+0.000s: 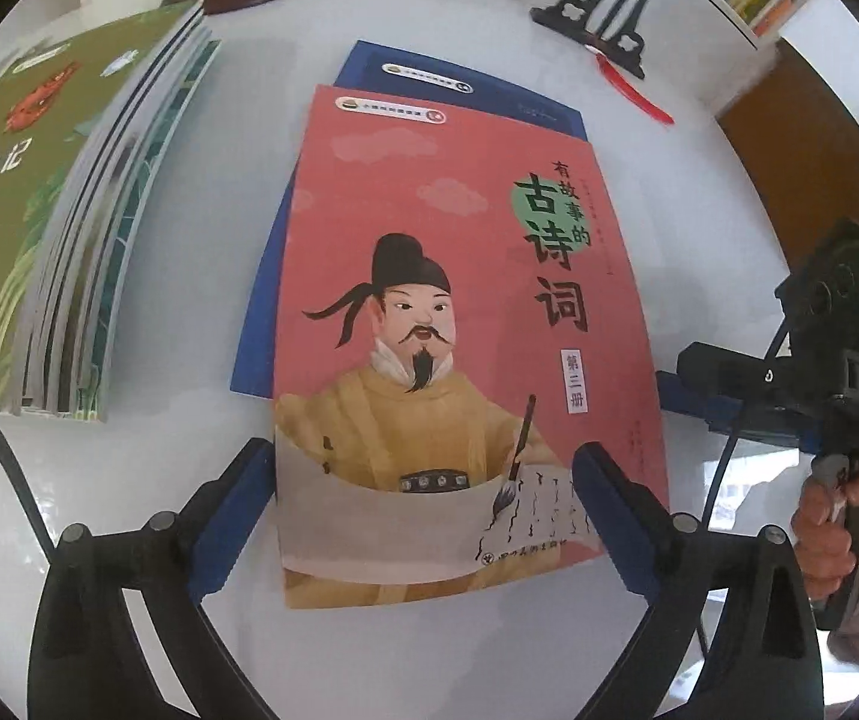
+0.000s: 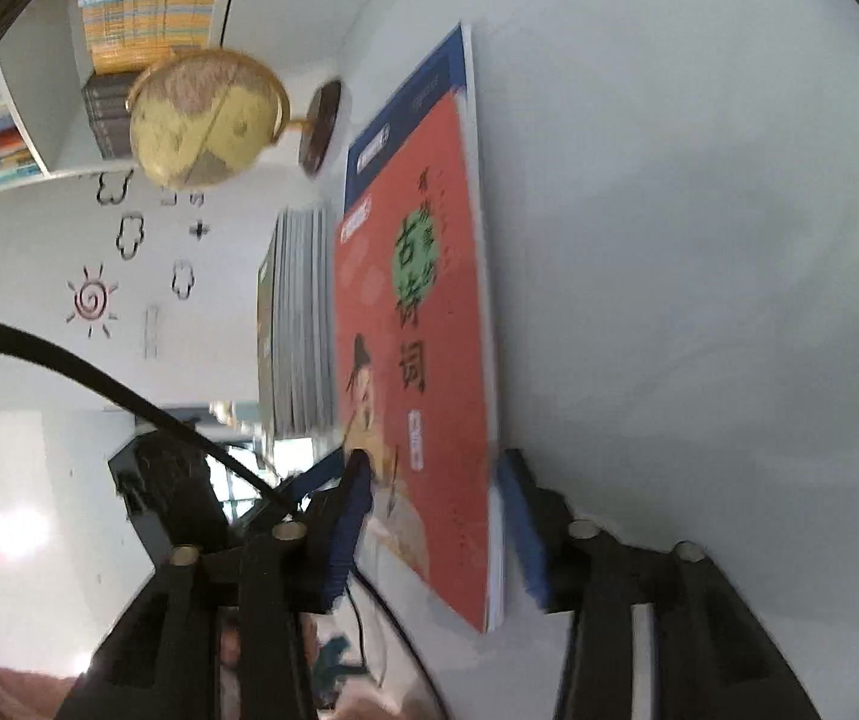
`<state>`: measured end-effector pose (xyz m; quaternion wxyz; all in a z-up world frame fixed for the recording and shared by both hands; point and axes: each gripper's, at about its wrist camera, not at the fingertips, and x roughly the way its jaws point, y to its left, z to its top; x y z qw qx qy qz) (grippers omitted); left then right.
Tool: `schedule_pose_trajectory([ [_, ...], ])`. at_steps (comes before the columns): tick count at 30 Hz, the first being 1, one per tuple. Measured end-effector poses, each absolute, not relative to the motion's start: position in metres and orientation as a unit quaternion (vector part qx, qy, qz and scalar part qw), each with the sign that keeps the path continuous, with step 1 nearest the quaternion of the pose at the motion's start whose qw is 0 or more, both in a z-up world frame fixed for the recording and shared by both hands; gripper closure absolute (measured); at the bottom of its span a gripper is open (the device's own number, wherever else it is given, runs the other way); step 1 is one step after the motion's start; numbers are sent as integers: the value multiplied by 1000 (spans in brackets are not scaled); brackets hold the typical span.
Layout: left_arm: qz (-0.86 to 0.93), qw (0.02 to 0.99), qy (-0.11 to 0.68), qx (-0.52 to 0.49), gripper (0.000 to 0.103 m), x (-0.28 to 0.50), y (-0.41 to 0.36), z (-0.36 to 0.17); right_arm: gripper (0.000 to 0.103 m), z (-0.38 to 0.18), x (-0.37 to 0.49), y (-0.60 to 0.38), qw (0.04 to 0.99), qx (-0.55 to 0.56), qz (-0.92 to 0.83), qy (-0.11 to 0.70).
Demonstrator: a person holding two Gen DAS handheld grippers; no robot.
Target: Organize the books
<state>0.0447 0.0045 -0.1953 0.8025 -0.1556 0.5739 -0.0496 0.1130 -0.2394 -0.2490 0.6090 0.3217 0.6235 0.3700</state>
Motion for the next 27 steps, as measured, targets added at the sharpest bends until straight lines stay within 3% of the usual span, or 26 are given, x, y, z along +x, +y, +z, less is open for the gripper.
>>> schedule_pose_trajectory([
  [3,-52,782,574,-237,8,44,24,-196,59,-244,113,-233,621,315,366,618],
  [5,-53,767,576,-278,18,37,36,-198,59,-236,113,-226,633,275,361,627],
  [7,-45,767,574,-281,30,27,40,-199,58,-220,109,-212,663,186,364,627],
  [11,-4,785,572,-236,41,13,42,-195,58,-201,91,-176,690,46,386,611],
  [15,24,789,553,-265,61,9,61,-192,67,-193,91,-181,684,104,414,591],
  [18,38,784,553,-279,63,9,69,-197,67,-191,93,-193,652,177,453,581],
  [22,35,791,556,-252,63,9,65,-195,67,-205,89,-177,658,112,422,613],
  [27,22,792,559,-244,63,3,66,-194,67,-212,89,-175,663,134,405,615],
])
